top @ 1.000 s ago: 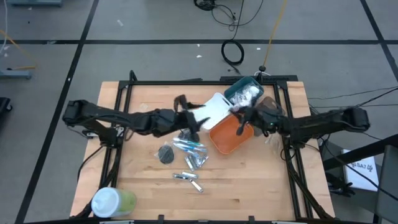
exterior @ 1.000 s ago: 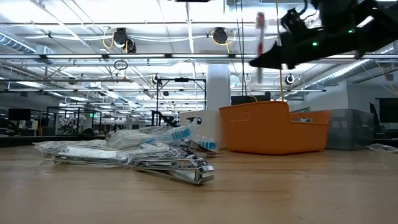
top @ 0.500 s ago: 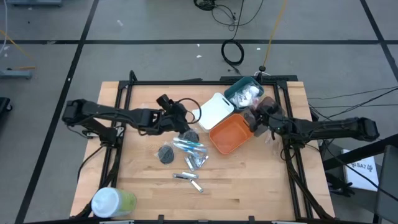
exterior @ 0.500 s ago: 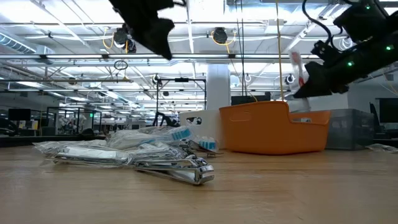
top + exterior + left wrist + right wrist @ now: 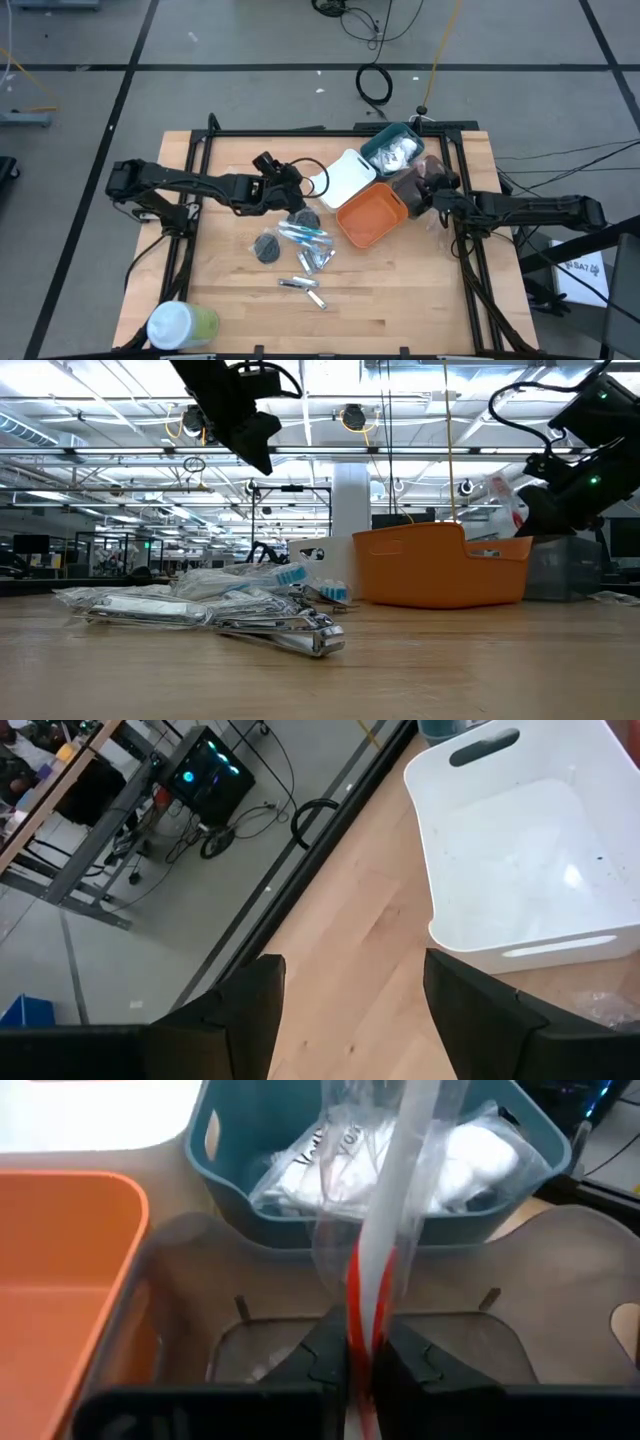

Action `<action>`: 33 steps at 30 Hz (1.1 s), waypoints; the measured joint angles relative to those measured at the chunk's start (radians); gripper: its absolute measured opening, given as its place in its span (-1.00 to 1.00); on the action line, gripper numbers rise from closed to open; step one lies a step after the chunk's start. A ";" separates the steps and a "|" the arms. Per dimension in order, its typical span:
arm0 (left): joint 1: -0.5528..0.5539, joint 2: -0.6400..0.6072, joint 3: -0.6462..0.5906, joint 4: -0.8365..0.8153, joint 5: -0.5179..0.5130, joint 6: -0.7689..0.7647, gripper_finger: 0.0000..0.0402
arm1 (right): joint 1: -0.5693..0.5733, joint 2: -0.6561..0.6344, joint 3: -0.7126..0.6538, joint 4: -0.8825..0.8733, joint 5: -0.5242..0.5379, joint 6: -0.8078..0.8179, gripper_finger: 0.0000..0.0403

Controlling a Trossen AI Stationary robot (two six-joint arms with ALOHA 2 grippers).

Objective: Pick & Place Travel size toiletries
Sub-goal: Put the orange toothbrush into the black bin

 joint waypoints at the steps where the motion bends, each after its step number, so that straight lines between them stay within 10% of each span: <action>1: 0.000 0.000 0.000 0.001 0.000 0.002 0.17 | 0.000 -0.006 0.000 -0.001 0.000 -0.001 -0.90; 19: 0.012 0.000 0.000 0.002 0.002 -0.001 0.17 | 0.000 -0.017 0.000 0.070 0.001 -0.014 0.06; 33: 0.011 -0.001 0.000 0.008 0.003 -0.027 0.17 | -0.151 0.157 0.017 0.446 -0.137 -0.389 0.06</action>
